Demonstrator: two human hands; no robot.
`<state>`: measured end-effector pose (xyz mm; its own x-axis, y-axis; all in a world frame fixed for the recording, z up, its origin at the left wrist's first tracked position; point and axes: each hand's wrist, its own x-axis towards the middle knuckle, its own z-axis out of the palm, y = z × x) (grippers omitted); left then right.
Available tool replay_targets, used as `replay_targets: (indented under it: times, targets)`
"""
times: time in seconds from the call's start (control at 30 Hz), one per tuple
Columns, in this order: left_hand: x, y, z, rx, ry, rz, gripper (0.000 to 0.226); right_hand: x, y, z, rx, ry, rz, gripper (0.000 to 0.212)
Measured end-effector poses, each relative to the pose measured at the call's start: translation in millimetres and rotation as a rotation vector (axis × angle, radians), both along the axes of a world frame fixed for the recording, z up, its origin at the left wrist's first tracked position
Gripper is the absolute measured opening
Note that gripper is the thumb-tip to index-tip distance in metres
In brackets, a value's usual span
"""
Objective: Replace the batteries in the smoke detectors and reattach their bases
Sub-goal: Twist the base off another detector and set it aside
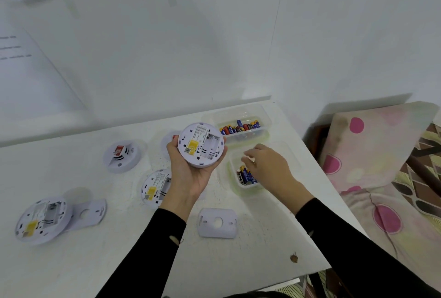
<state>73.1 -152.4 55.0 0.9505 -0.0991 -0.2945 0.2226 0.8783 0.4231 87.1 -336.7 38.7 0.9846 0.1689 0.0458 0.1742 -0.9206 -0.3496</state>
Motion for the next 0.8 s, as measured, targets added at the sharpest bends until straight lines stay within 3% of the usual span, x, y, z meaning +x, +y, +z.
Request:
replay_targets:
  times: [0.1, 0.23, 0.4, 0.53, 0.8]
  targets:
    - [-0.3, 3.1, -0.5, 0.007, -0.011, 0.008, 0.062, -31.4, 18.2, 10.4, 0.304, -0.145, 0.331, 0.015]
    - [-1.2, 7.7, 1.2, 0.002, -0.038, 0.026, 0.058, -66.3, 31.0, -11.5, 0.268, 0.026, 0.661, 0.021]
    - [-8.5, 20.8, -3.2, 0.003, -0.040, 0.065, 0.067, -76.0, 23.0, -48.8, 0.059, 0.013, 0.705, 0.043]
    - [-17.7, 37.9, -7.0, 0.022, -0.041, 0.106, 0.076, -79.8, 26.5, -53.4, 0.063, -0.032, 0.697, 0.042]
    - [-40.9, 97.9, -2.1, 0.039, -0.021, 0.181, 0.064, -96.0, 74.8, -47.3, 0.086, -0.130, 0.868, 0.036]
